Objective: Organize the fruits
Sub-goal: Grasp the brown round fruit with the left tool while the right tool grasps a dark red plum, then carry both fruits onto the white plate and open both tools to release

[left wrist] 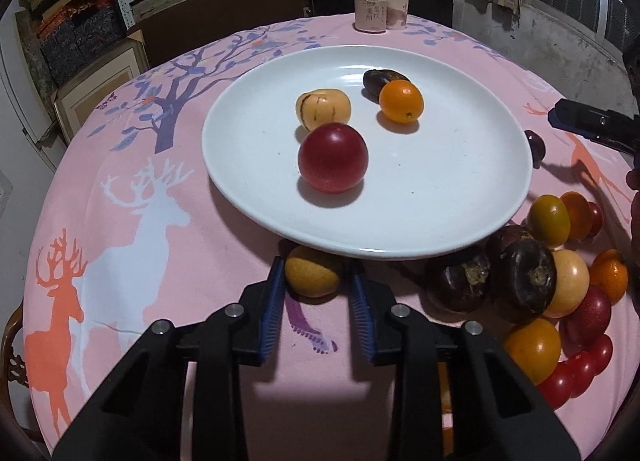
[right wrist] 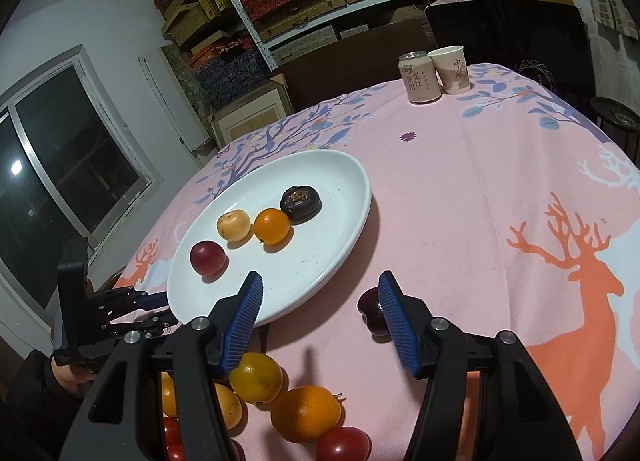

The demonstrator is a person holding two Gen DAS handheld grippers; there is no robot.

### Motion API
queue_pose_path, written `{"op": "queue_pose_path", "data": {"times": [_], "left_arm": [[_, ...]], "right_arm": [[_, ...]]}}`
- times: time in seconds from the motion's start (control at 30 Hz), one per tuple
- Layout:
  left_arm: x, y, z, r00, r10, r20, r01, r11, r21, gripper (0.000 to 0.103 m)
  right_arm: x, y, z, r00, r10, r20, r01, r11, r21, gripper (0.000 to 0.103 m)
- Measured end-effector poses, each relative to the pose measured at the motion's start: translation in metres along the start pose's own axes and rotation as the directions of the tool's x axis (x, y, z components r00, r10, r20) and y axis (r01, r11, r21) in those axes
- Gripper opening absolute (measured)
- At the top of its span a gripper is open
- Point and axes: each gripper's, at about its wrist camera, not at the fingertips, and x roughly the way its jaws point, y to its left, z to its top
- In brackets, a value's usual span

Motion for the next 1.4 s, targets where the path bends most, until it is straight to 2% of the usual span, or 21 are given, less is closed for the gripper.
{"op": "queue_pose_path", "data": {"times": [0.13,0.2,0.33,0.43,0.6,0.67,0.93,1.2,1.4], "left_arm": [[-0.005,0.008,-0.006,1.000,-0.012,0.014,0.012,0.999,-0.046,0.029],[-0.016,0.012,-0.009,0.999,-0.014,0.043,0.018,0.997,-0.073,0.029],[-0.040,0.024,-0.022,0.993,-0.050,0.105,0.065,0.987,-0.150,0.029],[-0.044,0.028,-0.030,0.991,-0.068,0.116,0.089,0.979,-0.184,0.029],[-0.042,0.027,-0.032,0.990,-0.077,0.117,0.098,0.977,-0.189,0.029],[-0.042,0.026,-0.032,0.990,-0.079,0.117,0.100,0.977,-0.189,0.029],[-0.038,0.027,-0.034,0.991,-0.086,0.106,0.106,0.974,-0.199,0.029],[-0.039,0.028,-0.033,0.991,-0.072,0.114,0.094,0.975,-0.203,0.029],[-0.055,0.028,-0.035,0.988,-0.040,0.146,0.073,0.971,-0.227,0.029]], "right_arm": [[0.000,-0.005,0.002,0.999,-0.035,0.005,0.035,0.999,0.005,0.061],[-0.002,-0.013,0.005,0.997,-0.080,0.010,0.080,0.997,0.010,0.061],[0.000,-0.025,0.006,0.995,-0.101,-0.028,0.101,0.995,0.013,0.061],[0.016,-0.020,0.000,0.988,-0.125,-0.092,0.122,0.992,-0.036,0.061],[0.036,-0.003,-0.006,0.967,-0.217,-0.131,0.195,0.967,-0.167,0.061],[0.042,-0.004,-0.007,0.958,-0.243,-0.151,0.216,0.960,-0.177,0.058],[0.041,-0.009,-0.007,0.960,-0.238,-0.147,0.216,0.964,-0.154,0.032],[0.032,-0.008,-0.006,0.965,-0.242,-0.104,0.227,0.964,-0.142,0.032],[0.014,0.008,-0.010,0.965,-0.250,-0.084,0.233,0.958,-0.168,0.032]]}}
